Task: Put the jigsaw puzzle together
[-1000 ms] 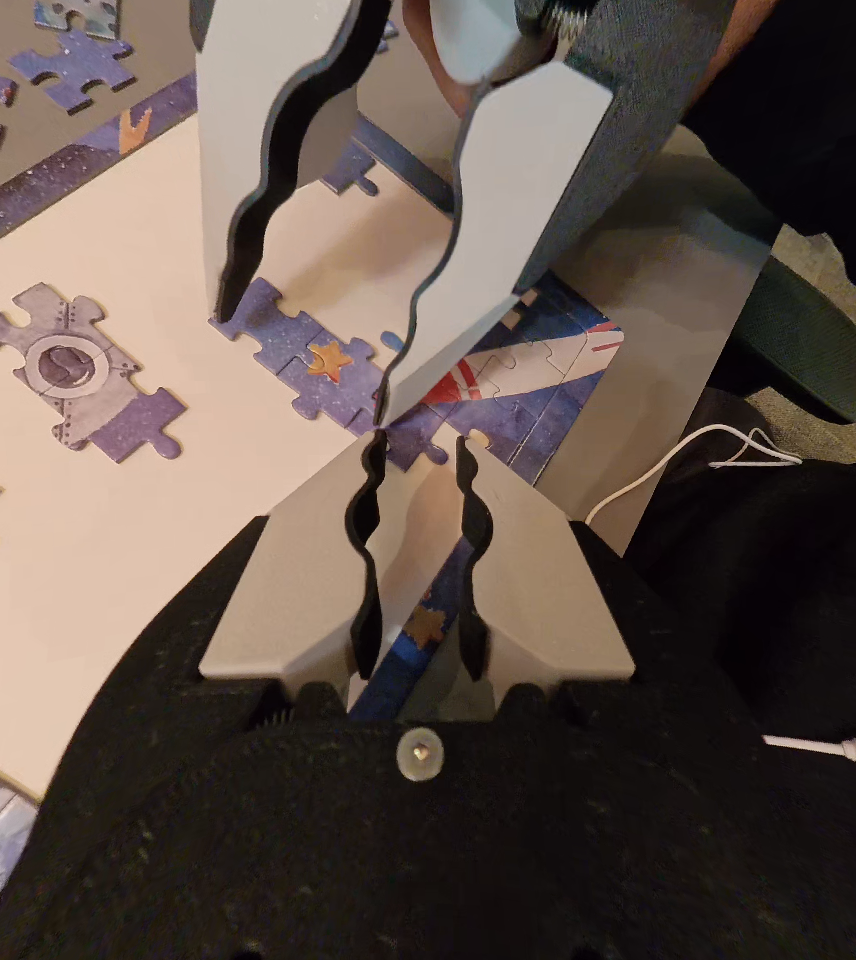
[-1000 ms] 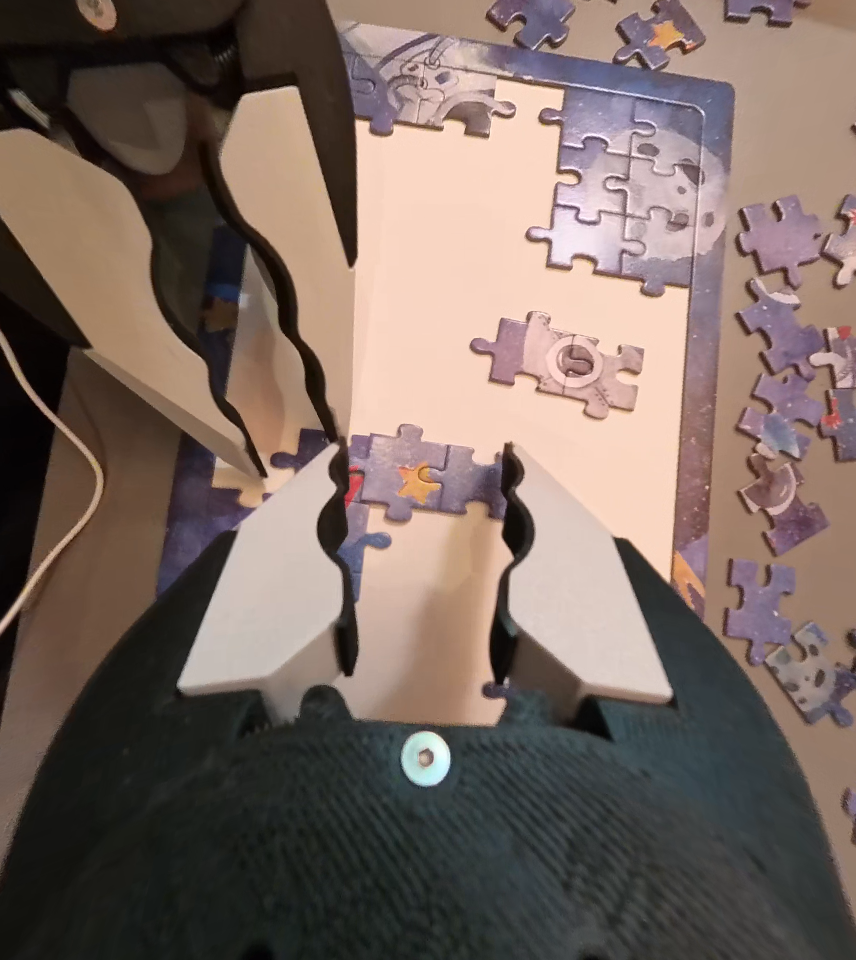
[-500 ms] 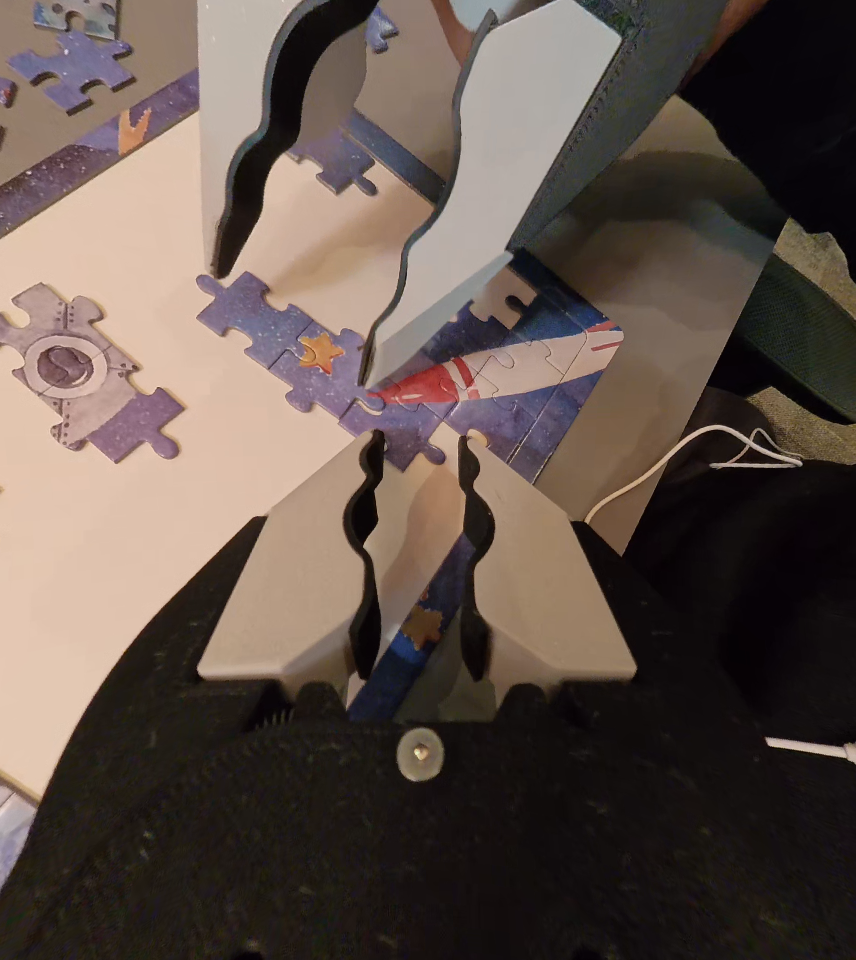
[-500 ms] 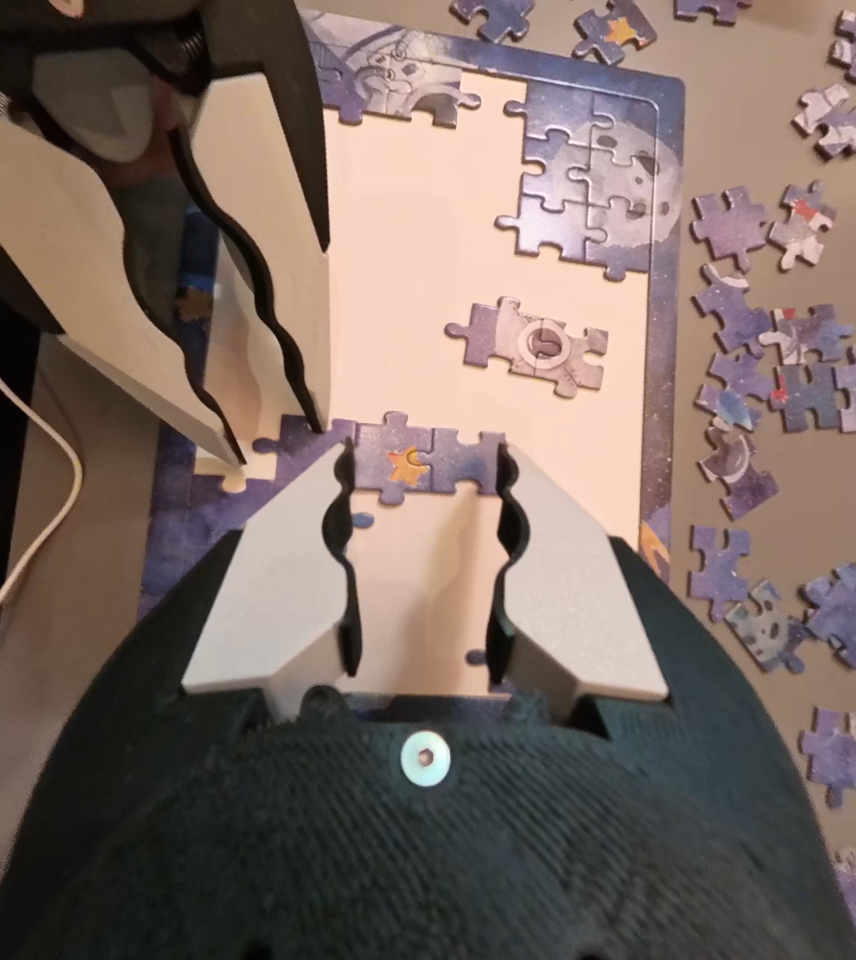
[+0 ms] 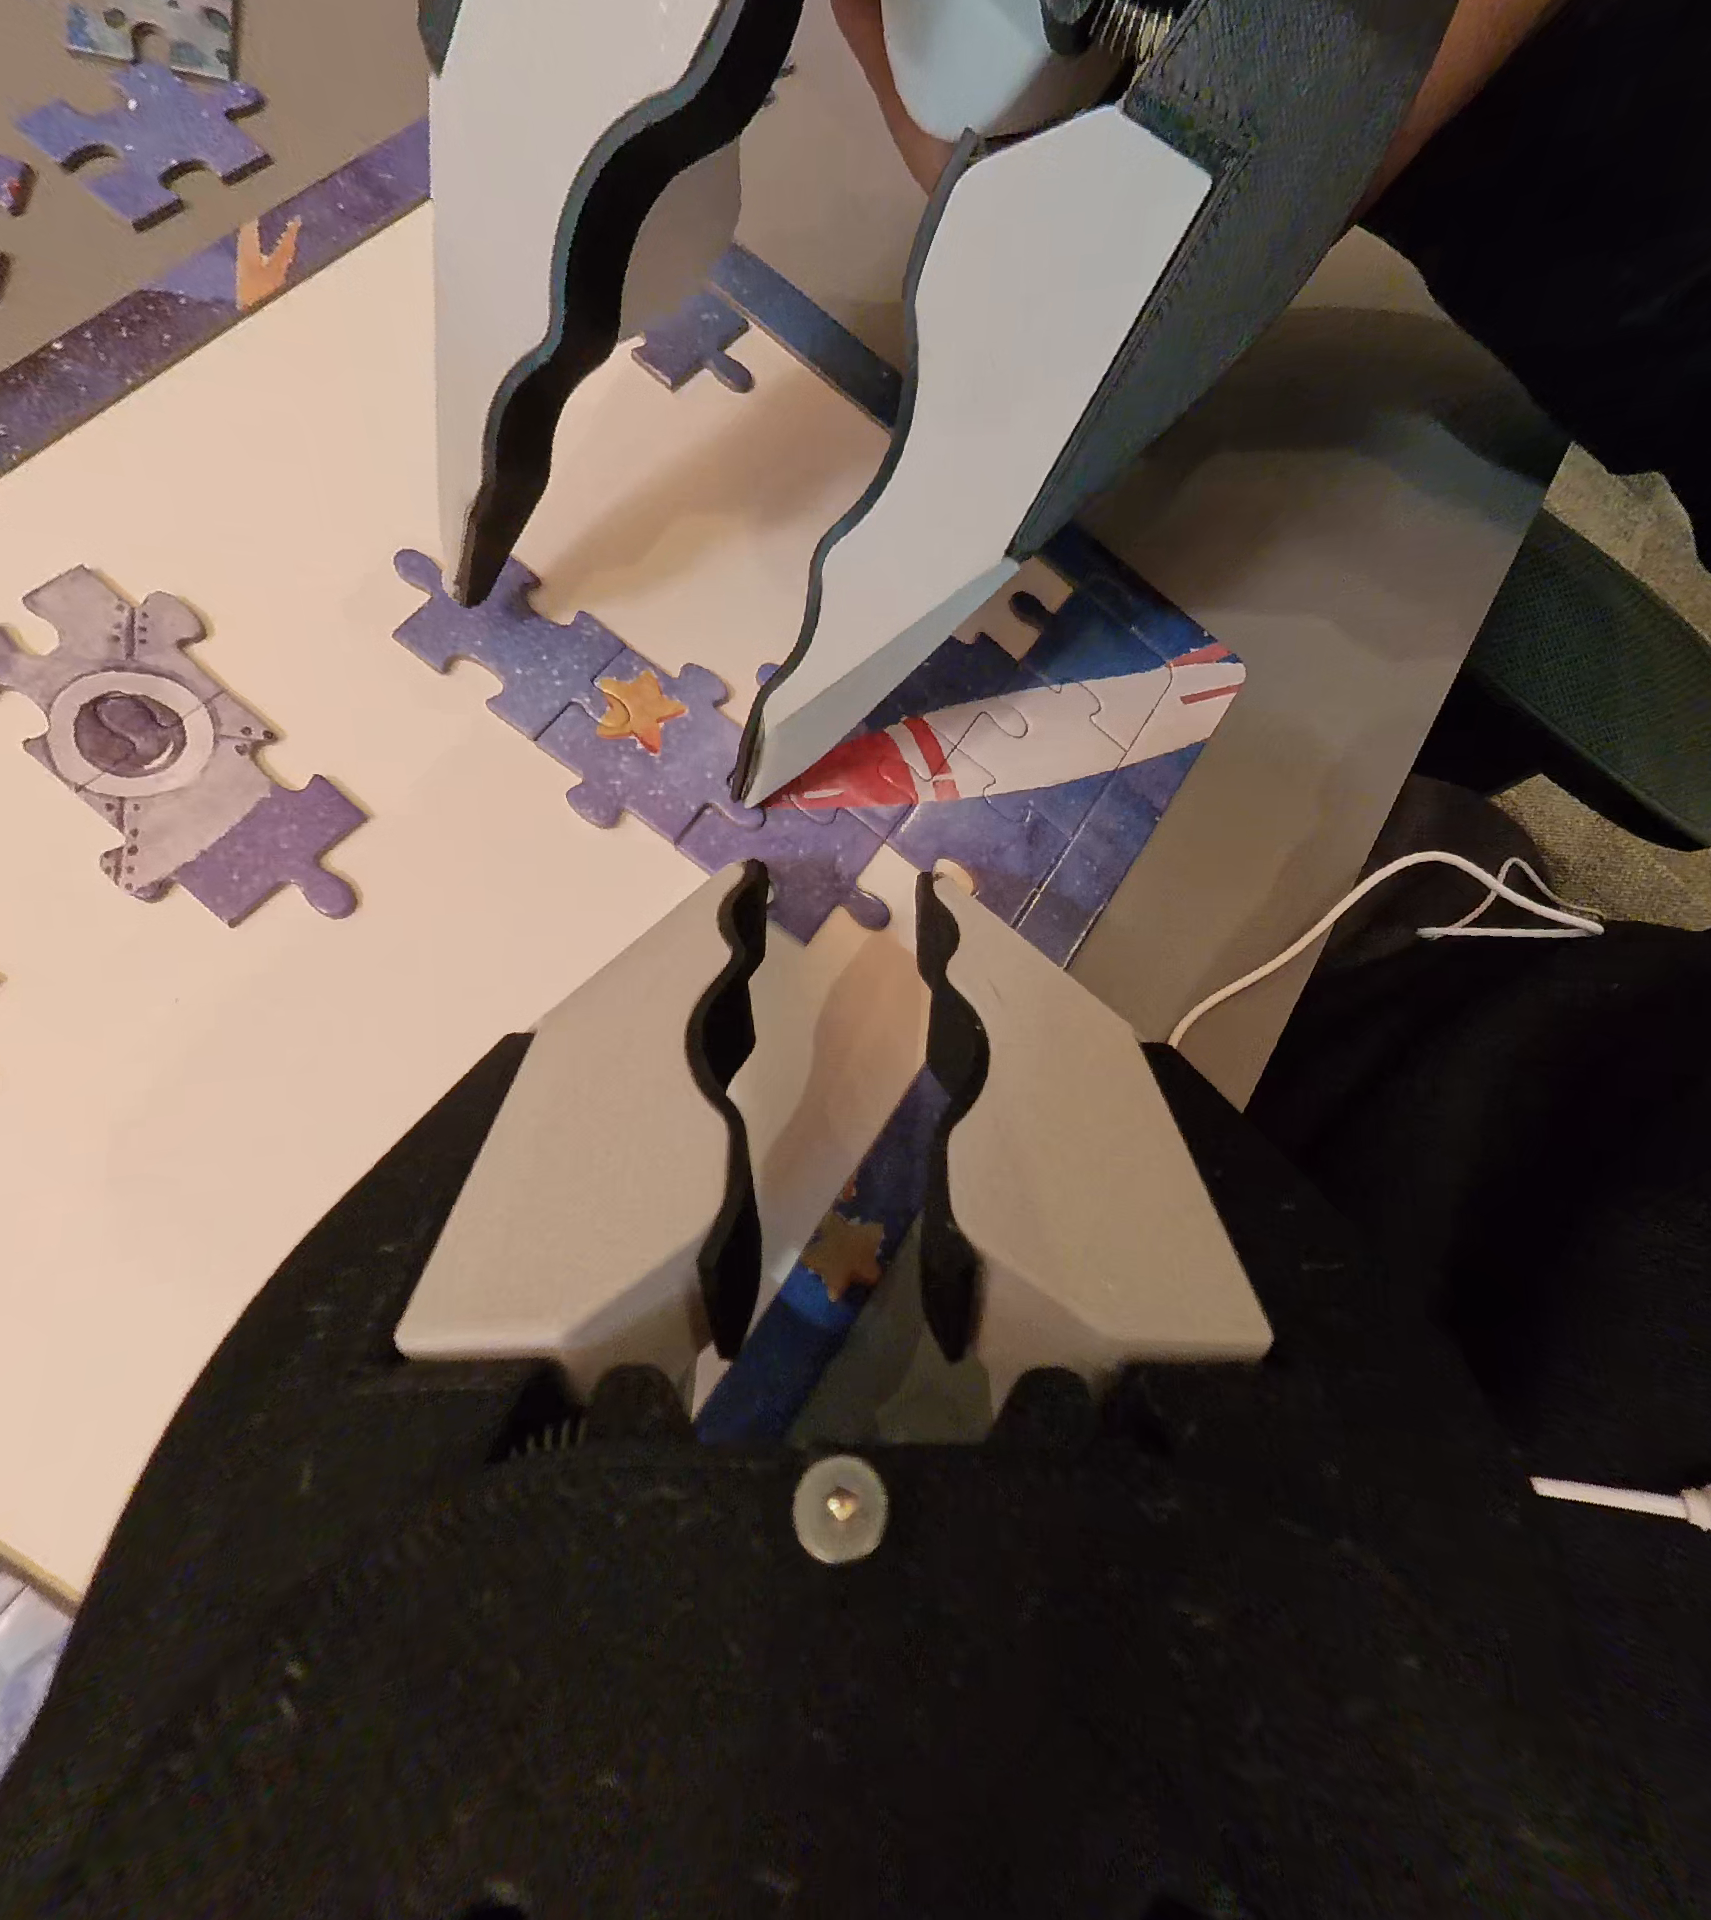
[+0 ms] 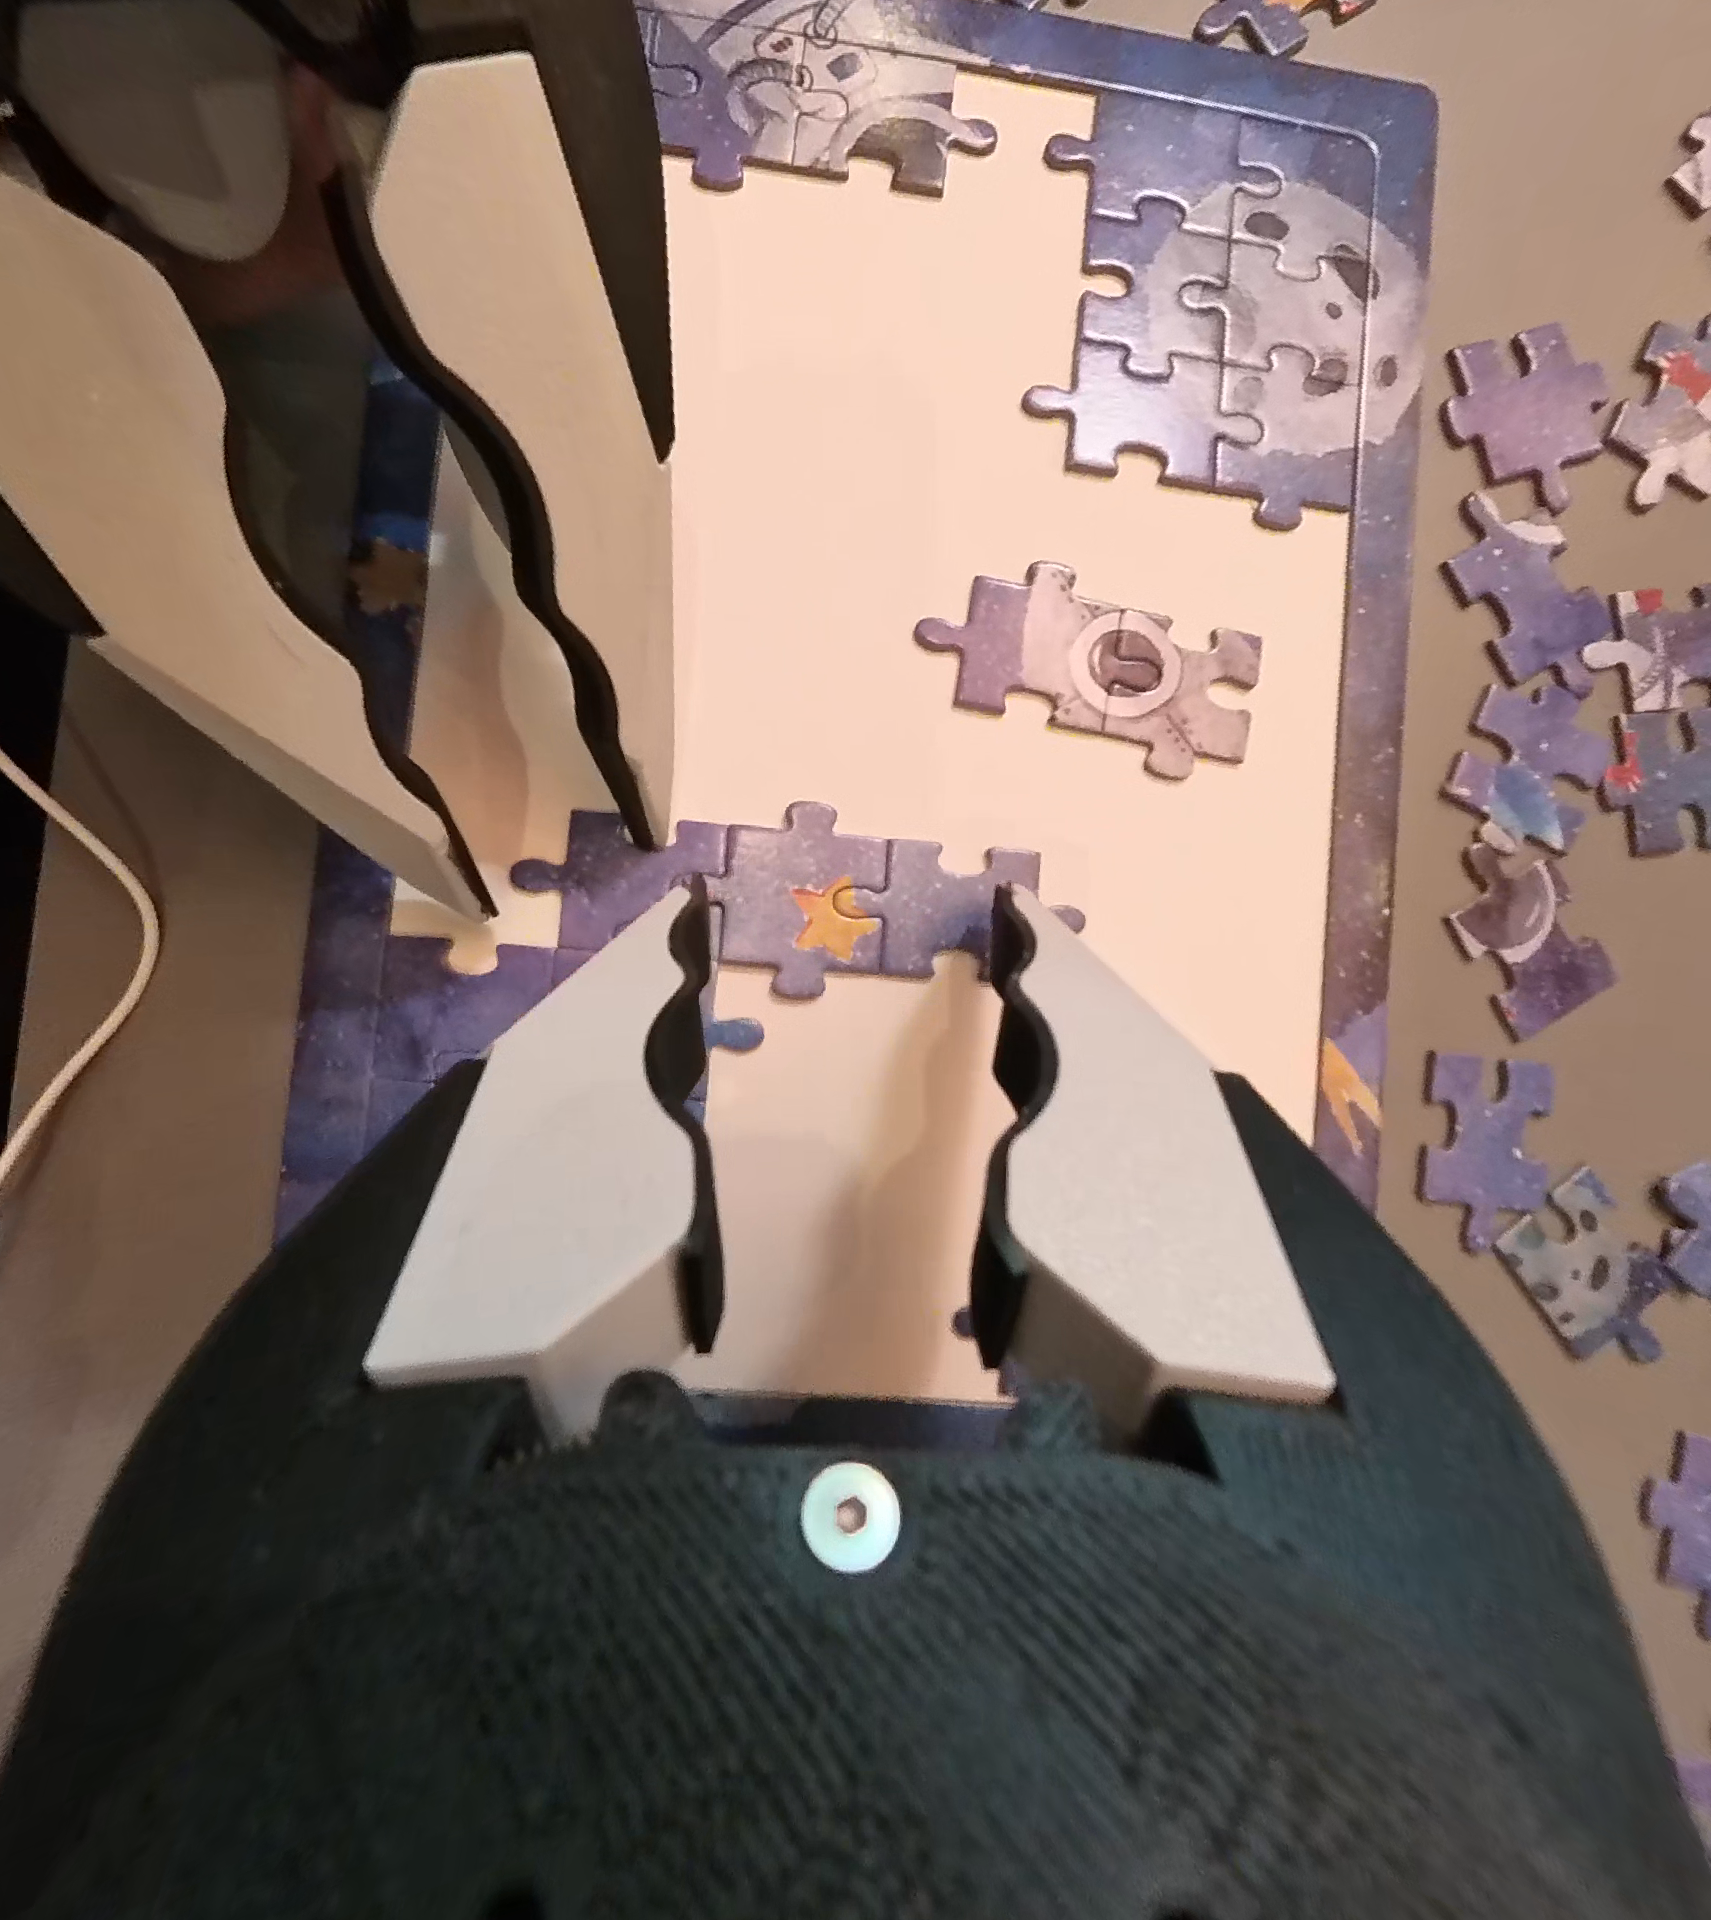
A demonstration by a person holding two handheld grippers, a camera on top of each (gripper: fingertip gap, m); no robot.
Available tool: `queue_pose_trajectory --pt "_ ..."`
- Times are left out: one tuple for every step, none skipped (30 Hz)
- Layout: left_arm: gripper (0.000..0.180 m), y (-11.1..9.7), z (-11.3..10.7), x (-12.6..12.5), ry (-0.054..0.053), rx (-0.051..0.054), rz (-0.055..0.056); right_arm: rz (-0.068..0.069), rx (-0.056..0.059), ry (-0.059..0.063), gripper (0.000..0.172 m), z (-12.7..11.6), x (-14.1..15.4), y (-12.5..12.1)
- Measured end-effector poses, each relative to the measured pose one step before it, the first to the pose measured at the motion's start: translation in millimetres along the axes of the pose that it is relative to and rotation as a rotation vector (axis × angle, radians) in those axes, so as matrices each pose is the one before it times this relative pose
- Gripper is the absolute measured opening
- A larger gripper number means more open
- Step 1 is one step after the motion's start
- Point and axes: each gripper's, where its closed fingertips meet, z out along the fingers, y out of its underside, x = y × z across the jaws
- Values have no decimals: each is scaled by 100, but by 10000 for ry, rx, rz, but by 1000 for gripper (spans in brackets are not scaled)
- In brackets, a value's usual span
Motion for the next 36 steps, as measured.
queue_pose_trajectory --pt "27 0 4 3 -3 -1 4 -16 -18 3 53 31 4 14" --pt "27 -5 3 -3 -1 4 2 -8 -16 -5 53 29 -6 0" --pt "27 1 -7 -4 0 5 -2 -7 -14 -2 53 -7 -5 -4" --pt "27 -5 -1 2 5 4 -6 -11 -8 9 53 -23 8 -18" --pt "27 8 0 1 4 5 -6 -14 4 16 53 -52 17 -35" --pt "27 -5 2 0 0 3 0 -9 31 11 53 -95 6 -89" --pt "27 7 -3 9 -1 0 3 7 76 -3 53 -122 4 -170" --pt "27 1 0 -4 -1 0 3 27 117 -10 52 -136 7 -235" --pt "27 -6 9 0 -3 -2 4 37 117 0 51 -104 31 -243" --pt "27 2 -1 -7 -3 -2 3 33 73 25 51 -49 87 -175" --pt "27 1 -1 -1 0 -1 1 23 6 51 50 47 120 -72" --pt "27 2 -1 4 1 -1 -2 -1 -67 38 49 130 109 53" --pt "27 3 -5 -2 3 -2 -5 -33 -143 28 50 211 85 191" --pt "27 6 7 4 2 0 -4 -50 -198 48 50 251 116 305" --pt "28 16 7 21 0 -2 -2 -23 -115 7 51 201 44 165" --pt "28 -11 -14 1 -8 2 7 19 39 -49 51 32 -40 -108" --pt "28 12 1 7 -5 -10 5 -5 26 17 51 -51 43 -111" --pt "28 -4 9 3 -8 2 6 -49 -11 96 51 -71 133 -60" --pt "28 -2 7 -4 -5 -4 4 -32 50 59 50 -74 70 -132" --pt "28 -7 -7 6 2 0 0 28 71 -22 49 -18 -33 -122" --pt "28 6 4 1 7 1 -4 56 -7 -47 49 75 -38 50" --pt "28 -2 -7 -12 4 2 -2 33 -126 -10 50 152 8 296" --pt "28 12 1 1 6 -3 -6 47 -36 -19 51 64 9 163" --pt "28 -19 -7 19 14 14 -4 67 95 -25 50 -129 -9 -52" --pt "28 13 -3 -1 2 1 -7 16 -8 88 50 -181 132 104" --pt "28 -4 -3 11 -6 2 6 12 24 130 50 -214 183 83" --pt "28 -3 9 -1 -10 1 8 71 110 44 49 -208 70 -23" --pt "28 -5 3 -16 -10 4 4 149 164 -80 49 -132 -82 -95" --pt "28 -9 3 -2 7 2 -2 181 128 -145 49 -11 -155 -27" --pt "28 -22 15 4 10 1 -12 138 -33 -85 49 139 -77 226" --pt "28 -8 6 2 8 -4 -10 40 -193 35 51 207 73 451" --pt "28 15 2 5 -5 -17 3 -10 -35 67 53 6 66 122" --pt "29 -13 -21 45 6 8 12 -1 201 83 50 -296 78 -308" --pt "30 -23 -37 66 24 16 -1 4 193 196 50 -477 271 -289" --pt "30 -94 -104 86 41 75 -19 92 311 241 48 -647 430 -411" --pt "30 -247 -188 35 43 169 -69 211 452 244 47 -774 535 -527"
